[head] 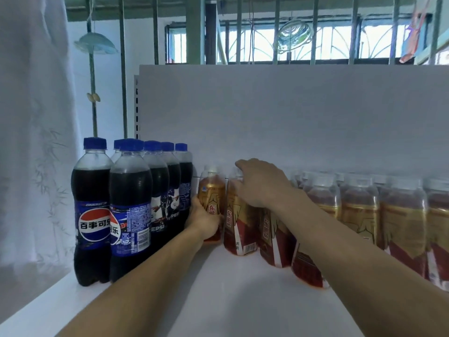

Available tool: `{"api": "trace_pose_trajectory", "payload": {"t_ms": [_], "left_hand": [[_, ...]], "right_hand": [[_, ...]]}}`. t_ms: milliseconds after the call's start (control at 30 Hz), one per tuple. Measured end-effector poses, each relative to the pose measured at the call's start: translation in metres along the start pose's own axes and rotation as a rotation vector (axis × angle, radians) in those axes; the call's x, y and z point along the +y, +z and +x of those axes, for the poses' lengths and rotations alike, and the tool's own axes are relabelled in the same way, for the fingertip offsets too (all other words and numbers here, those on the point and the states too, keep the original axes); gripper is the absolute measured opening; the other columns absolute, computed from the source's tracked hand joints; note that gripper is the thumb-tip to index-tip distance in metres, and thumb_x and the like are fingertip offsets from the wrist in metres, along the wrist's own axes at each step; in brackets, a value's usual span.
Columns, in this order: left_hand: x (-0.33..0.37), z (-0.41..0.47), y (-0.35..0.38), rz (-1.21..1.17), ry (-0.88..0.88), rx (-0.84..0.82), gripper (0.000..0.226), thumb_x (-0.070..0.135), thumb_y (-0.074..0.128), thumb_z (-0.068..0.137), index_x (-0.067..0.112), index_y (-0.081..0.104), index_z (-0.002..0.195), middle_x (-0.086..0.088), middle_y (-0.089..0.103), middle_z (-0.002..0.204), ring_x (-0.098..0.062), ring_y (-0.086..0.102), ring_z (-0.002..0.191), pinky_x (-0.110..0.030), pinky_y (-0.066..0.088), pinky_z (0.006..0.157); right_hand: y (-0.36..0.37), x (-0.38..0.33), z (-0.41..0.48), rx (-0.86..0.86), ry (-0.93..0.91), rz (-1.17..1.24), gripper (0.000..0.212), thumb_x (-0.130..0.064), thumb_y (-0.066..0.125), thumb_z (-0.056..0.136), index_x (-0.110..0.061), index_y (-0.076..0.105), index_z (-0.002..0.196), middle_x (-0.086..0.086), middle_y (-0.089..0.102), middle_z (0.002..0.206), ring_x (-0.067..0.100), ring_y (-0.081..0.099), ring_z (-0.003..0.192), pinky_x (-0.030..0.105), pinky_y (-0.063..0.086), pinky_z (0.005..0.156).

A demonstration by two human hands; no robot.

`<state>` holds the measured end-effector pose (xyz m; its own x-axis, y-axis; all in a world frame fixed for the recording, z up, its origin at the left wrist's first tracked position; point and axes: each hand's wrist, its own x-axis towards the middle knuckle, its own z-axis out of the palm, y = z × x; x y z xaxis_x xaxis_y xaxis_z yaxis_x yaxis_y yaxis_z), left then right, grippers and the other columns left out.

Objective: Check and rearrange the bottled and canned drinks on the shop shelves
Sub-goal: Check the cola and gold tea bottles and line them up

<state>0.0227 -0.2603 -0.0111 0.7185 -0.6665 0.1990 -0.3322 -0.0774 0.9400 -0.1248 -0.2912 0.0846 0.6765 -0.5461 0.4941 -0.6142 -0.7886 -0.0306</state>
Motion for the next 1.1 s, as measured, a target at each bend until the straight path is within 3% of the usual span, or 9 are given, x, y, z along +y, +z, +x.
{"api": "trace_pose_trajectory", "payload": {"t_ms": [400,533,600,667,733,833,933,1000,1100], "left_hand": [[0.002,0.02,0.003,0.188,-0.024,-0.007,0.102,0.025,0.079,0.083,0.017,0.008,0.155,-0.013,0.04,0.147,-0.034,0.046,0.133,-0.05,0.037,0.114],[0.003,0.012,0.005,0.112,-0.064,-0.009,0.096,0.013,0.073,0.087,0.015,0.007,0.157,-0.015,0.042,0.146,-0.033,0.047,0.132,-0.05,0.038,0.113],[0.007,0.002,0.004,0.042,-0.054,0.035,0.074,0.009,0.063,0.092,0.016,0.02,0.153,-0.014,0.046,0.142,-0.032,0.052,0.125,-0.049,0.045,0.107],[0.015,-0.017,0.001,-0.064,0.02,0.068,0.058,0.002,0.053,0.094,0.019,0.034,0.146,-0.011,0.05,0.136,-0.028,0.056,0.116,-0.042,0.055,0.088],[0.024,-0.044,-0.004,-0.195,0.116,0.007,0.058,-0.003,0.048,0.094,0.024,0.037,0.144,-0.002,0.055,0.125,-0.02,0.059,0.108,-0.033,0.054,0.078],[0.026,-0.077,-0.012,-0.231,0.232,-0.185,0.068,-0.003,0.06,0.089,0.028,0.034,0.143,0.012,0.06,0.114,-0.006,0.058,0.106,-0.035,0.051,0.095],[0.015,-0.08,-0.011,-0.14,0.293,-0.245,0.072,0.012,0.078,0.084,0.034,0.031,0.134,0.018,0.057,0.114,0.003,0.056,0.103,-0.02,0.051,0.089],[0.009,-0.077,-0.008,-0.16,0.252,-0.229,0.073,0.019,0.082,0.08,0.03,0.036,0.135,0.014,0.06,0.113,0.0,0.059,0.1,-0.016,0.052,0.083],[0.005,-0.069,-0.007,-0.147,0.231,-0.247,0.06,0.02,0.084,0.077,0.035,0.045,0.12,0.012,0.068,0.109,-0.009,0.065,0.107,-0.03,0.054,0.094]], "right_hand": [[0.004,0.001,0.004,0.128,-0.048,-0.043,0.048,-0.047,0.048,0.104,-0.015,0.044,0.139,0.013,0.046,0.133,0.034,0.059,0.108,0.035,0.046,0.084],[0.005,-0.001,0.005,0.155,-0.045,-0.002,0.043,-0.044,0.051,0.103,-0.014,0.049,0.134,0.011,0.049,0.129,0.033,0.059,0.104,0.032,0.041,0.079],[0.004,0.001,0.005,0.158,-0.038,0.053,0.041,-0.043,0.054,0.101,-0.017,0.052,0.133,0.009,0.051,0.13,0.031,0.059,0.107,0.032,0.039,0.08],[0.004,0.003,0.004,0.144,-0.034,0.123,0.045,-0.042,0.057,0.099,-0.02,0.052,0.138,0.008,0.051,0.137,0.03,0.056,0.118,0.035,0.041,0.089],[0.003,0.005,-0.001,0.15,-0.047,0.183,0.048,-0.041,0.059,0.098,-0.024,0.052,0.142,0.004,0.052,0.144,0.025,0.052,0.128,0.035,0.04,0.1],[0.001,0.005,-0.015,0.197,-0.09,0.283,0.043,-0.039,0.062,0.096,-0.026,0.058,0.137,-0.002,0.055,0.143,0.019,0.051,0.129,0.034,0.039,0.103],[0.005,0.005,-0.031,0.28,-0.127,0.384,0.039,-0.034,0.066,0.095,-0.025,0.063,0.132,-0.005,0.058,0.137,0.013,0.053,0.124,0.032,0.041,0.104],[0.012,0.007,-0.039,0.339,-0.136,0.48,0.039,-0.035,0.07,0.093,-0.025,0.064,0.13,-0.008,0.059,0.132,0.009,0.055,0.119,0.03,0.045,0.102],[0.018,0.008,-0.049,0.372,-0.117,0.661,0.049,-0.034,0.074,0.091,-0.029,0.057,0.137,-0.01,0.054,0.137,0.002,0.054,0.115,0.024,0.05,0.1]]}}
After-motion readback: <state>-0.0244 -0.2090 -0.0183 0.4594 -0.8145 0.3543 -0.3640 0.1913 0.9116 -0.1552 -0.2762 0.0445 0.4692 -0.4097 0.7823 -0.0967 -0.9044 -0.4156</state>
